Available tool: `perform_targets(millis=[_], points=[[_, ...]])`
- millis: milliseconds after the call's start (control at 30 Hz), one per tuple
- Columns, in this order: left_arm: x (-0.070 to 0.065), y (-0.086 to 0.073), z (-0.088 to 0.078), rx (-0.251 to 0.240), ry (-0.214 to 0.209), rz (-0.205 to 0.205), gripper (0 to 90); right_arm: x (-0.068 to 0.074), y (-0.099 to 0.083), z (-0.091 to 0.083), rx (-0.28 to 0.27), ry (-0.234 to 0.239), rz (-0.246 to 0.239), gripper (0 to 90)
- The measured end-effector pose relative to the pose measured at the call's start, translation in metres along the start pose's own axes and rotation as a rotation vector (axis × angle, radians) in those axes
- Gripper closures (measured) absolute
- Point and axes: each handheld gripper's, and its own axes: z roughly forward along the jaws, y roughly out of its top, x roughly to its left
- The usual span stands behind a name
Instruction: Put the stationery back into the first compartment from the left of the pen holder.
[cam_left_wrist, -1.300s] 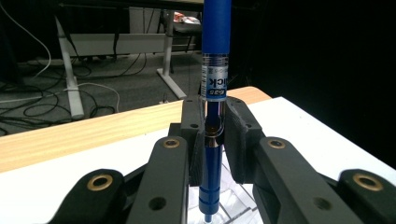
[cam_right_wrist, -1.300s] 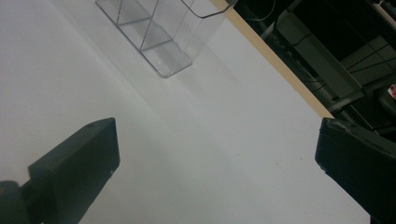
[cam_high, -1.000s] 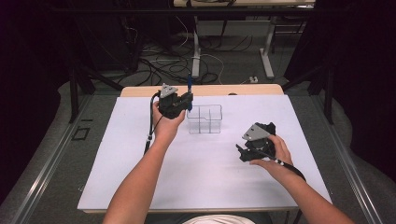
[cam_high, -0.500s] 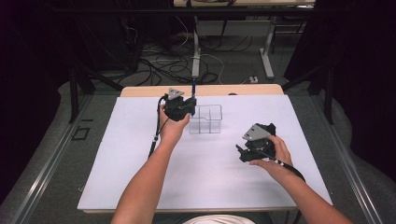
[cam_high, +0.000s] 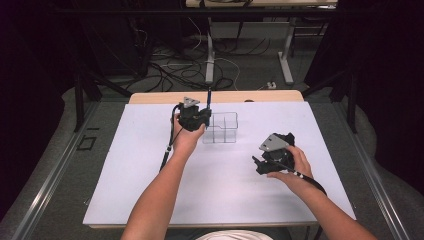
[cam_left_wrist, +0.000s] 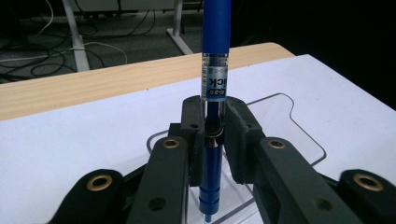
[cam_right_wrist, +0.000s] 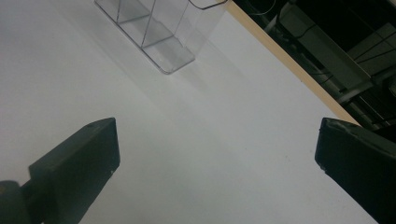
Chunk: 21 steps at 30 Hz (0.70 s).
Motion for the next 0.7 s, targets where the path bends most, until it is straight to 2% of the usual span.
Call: perform_targets(millis=[33, 67, 133, 167, 300, 467, 633, 700], points=[[-0.001, 0.0, 0.001, -0.005, 0.001, -0.007, 79.5, 0.0, 0.0, 0.0, -0.004, -0.004, 0.002, 0.0], [0.0, 0.0, 0.0, 0.008, 0.004, 0.004, 79.4, 0.0, 0.0, 0.0, -0.005, -0.002, 0.002, 0.0], [0.001, 0.0, -0.002, 0.03, 0.008, -0.001, 78.9, 0.0, 0.0, 0.0, -0.005, 0.001, 0.001, 0.0], [0.0, 0.001, -0.003, 0.016, 0.009, -0.006, 77.4, 0.0, 0.0, 0.0, -0.005, -0.003, 0.002, 0.0], [0.001, 0.003, -0.008, -0.003, 0.006, -0.015, 69.2, 0.0, 0.0, 0.0, -0.004, -0.003, 0.004, 0.0], [0.006, 0.006, -0.016, 0.007, 0.011, -0.015, 58.2, 0.0, -0.001, 0.0, -0.003, -0.006, 0.001, 0.0], [0.012, 0.008, -0.022, 0.0, -0.004, -0.04, 44.3, -0.001, -0.001, 0.0, -0.014, -0.009, 0.002, 0.0], [0.014, 0.009, -0.026, -0.001, -0.016, -0.037, 39.5, -0.001, -0.001, -0.001, 0.0, -0.008, 0.001, 0.0]])
